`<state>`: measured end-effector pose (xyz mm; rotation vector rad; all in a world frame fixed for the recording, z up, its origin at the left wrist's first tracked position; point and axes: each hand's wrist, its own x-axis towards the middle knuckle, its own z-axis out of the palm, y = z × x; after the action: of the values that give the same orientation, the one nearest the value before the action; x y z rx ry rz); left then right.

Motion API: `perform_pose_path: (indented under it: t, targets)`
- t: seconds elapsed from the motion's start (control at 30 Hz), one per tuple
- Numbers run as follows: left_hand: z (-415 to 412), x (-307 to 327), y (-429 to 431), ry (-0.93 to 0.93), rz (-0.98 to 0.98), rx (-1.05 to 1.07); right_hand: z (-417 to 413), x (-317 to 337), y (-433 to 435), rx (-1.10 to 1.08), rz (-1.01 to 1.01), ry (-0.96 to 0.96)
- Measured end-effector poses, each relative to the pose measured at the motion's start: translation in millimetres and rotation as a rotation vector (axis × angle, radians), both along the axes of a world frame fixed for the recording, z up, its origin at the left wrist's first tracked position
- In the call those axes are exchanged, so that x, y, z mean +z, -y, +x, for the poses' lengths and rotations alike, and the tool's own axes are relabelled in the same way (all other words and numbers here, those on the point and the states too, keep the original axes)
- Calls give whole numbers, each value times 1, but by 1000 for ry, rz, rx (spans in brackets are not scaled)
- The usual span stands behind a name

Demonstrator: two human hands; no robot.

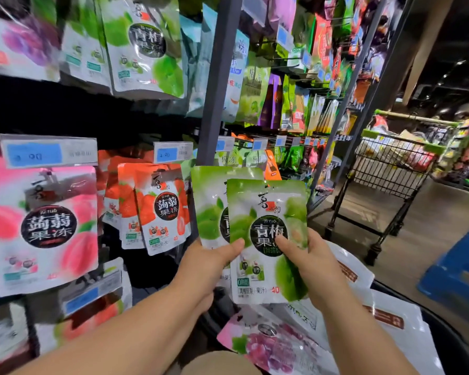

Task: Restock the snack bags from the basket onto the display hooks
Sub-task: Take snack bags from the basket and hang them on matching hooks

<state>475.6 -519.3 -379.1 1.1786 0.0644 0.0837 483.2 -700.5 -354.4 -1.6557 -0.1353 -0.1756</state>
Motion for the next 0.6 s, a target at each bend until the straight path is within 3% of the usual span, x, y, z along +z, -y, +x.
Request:
perform_pose_path:
  t: [0.23, 0.6]
  targets:
    - [1, 23, -32, 53, -53, 173, 11, 9, -27, 241, -79, -137]
    - [-9, 58, -79, 48, -1, 233, 20, 38, -71, 308, 48, 21]
